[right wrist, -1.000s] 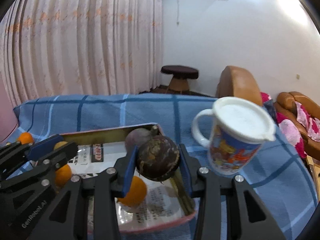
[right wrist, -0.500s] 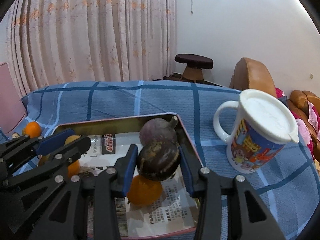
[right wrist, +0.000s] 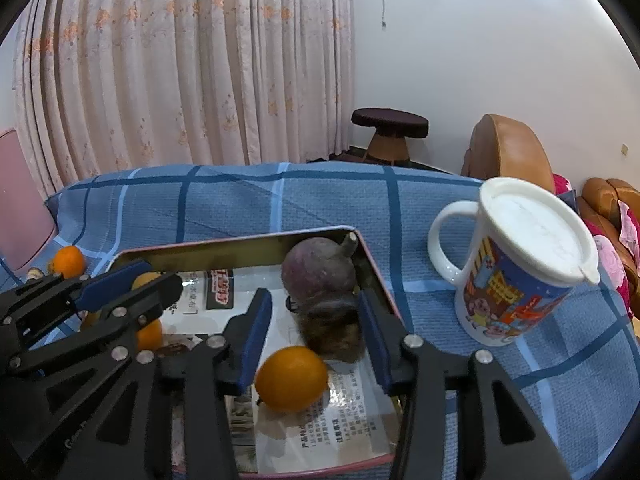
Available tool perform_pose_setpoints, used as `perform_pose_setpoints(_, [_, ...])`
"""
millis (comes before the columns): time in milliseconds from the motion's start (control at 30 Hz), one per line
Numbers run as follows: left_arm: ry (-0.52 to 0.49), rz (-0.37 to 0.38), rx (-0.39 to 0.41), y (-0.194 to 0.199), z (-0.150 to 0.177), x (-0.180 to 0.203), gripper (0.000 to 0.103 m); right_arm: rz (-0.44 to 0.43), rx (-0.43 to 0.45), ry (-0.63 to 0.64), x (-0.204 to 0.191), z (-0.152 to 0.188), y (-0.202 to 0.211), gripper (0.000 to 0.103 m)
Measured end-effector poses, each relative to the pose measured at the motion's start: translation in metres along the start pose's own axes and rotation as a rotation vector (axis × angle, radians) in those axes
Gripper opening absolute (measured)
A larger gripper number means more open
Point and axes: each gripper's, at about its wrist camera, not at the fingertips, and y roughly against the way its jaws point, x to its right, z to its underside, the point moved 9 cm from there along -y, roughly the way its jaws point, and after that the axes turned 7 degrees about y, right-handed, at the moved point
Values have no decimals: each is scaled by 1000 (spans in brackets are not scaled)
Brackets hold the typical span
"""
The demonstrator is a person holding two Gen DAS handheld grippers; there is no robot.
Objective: Organize fruits
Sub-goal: 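Open the right tool to drop the brown fruit while the left tool releases the yellow-green fruit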
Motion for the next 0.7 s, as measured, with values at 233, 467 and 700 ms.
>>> perform_pose_setpoints(233, [15,-21,-13,-2,2,-3,28,30,52,-67,14,-2,12,70])
perform_pose_setpoints(467, [32,-7,33,11,-1,-2,80,66,170,-158,34,-11,36,99])
perform_pose_setpoints(700, [-32,-71,87,19,-1,5,88,120,258,-179,41,-18,55,103])
